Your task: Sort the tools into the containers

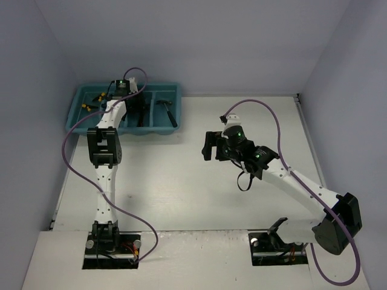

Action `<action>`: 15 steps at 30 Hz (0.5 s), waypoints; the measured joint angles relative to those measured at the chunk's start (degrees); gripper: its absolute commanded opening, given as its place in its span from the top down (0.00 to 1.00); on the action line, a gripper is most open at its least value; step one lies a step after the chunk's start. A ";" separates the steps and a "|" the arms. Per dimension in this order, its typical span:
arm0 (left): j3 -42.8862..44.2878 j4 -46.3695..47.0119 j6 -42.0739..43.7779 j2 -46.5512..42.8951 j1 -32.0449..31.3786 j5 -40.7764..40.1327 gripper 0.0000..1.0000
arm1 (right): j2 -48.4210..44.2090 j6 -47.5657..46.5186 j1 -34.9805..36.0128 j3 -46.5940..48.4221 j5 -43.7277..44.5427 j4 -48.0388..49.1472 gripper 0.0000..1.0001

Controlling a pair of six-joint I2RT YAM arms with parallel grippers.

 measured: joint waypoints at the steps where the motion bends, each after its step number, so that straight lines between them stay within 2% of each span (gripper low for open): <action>1: -0.89 0.77 -0.11 -0.16 -0.09 0.32 0.45 | -0.23 0.00 -0.11 0.00 0.36 -0.43 0.14; 4: -4.51 3.50 -0.19 -2.52 -0.69 -0.35 0.35 | -0.86 -0.12 -0.53 0.01 1.66 -1.67 0.14; 8: -11.16 4.76 0.31 -10.24 -0.77 -2.07 0.29 | -1.62 -0.84 -1.29 0.13 4.06 -3.49 0.13; 9: -13.58 4.23 0.44 -13.39 -0.67 -2.55 0.29 | -2.04 -1.25 -1.42 0.29 4.93 -4.26 0.12; 12: -19.91 2.57 1.27 -24.09 -0.53 -4.41 0.28 | -3.93 -2.57 -1.79 1.23 7.55 -5.87 0.01; 15: -29.07 2.13 2.35 -39.13 -0.76 -6.61 0.26 | -7.36 -4.19 -2.05 2.16 10.87 -6.41 0.00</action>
